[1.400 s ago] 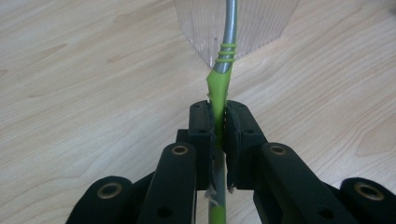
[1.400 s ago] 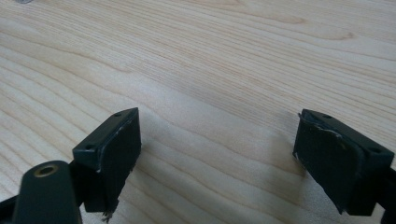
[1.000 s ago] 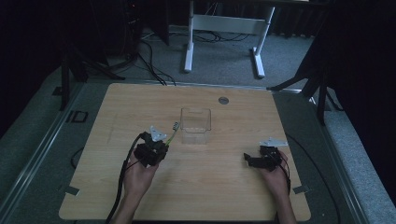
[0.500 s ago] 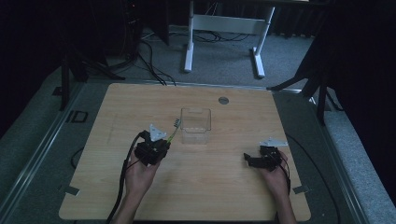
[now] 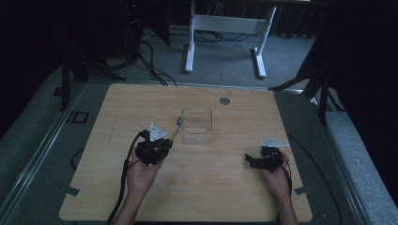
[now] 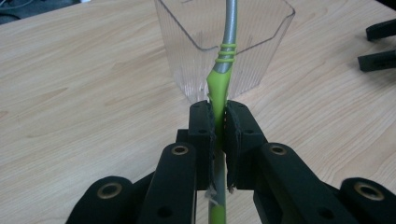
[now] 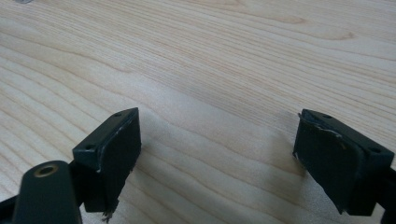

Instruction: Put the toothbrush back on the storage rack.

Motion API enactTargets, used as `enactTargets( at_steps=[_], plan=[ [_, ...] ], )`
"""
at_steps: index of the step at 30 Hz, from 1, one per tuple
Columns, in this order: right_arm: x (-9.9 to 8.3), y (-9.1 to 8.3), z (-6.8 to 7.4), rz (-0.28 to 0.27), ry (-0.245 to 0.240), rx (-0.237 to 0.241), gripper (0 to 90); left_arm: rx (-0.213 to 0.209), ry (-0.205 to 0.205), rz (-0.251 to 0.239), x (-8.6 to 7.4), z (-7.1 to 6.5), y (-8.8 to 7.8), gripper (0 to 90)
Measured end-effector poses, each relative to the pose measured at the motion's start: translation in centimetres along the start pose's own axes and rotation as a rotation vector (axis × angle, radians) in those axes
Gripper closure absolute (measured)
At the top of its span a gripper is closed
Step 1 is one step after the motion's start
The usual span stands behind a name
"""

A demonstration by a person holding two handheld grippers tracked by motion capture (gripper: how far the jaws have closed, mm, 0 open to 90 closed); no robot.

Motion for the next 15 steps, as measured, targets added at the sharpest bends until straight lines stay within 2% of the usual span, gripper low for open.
enactTargets(
  at_steps=[6,15],
  plan=[
    [0.0,0.0,0.0,0.0,0.0,0.0,14.8,-0.012,-0.003,-0.028,0.09,-0.15,-0.04,81.8],
    [0.0,0.0,0.0,0.0,0.0,0.0,14.8,-0.017,0.015,-0.059,0.33,-0.44,-0.15,81.8]
  ],
)
Point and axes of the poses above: each handheld gripper's, and its own axes: y roughly forward along the jaws, x roughly out of its top, z roughly to its left, the point moved 5 cm from there along y, roughly forward along the jaws, and after that the axes turned 5 degrees about -y, right-handed, at the moved point
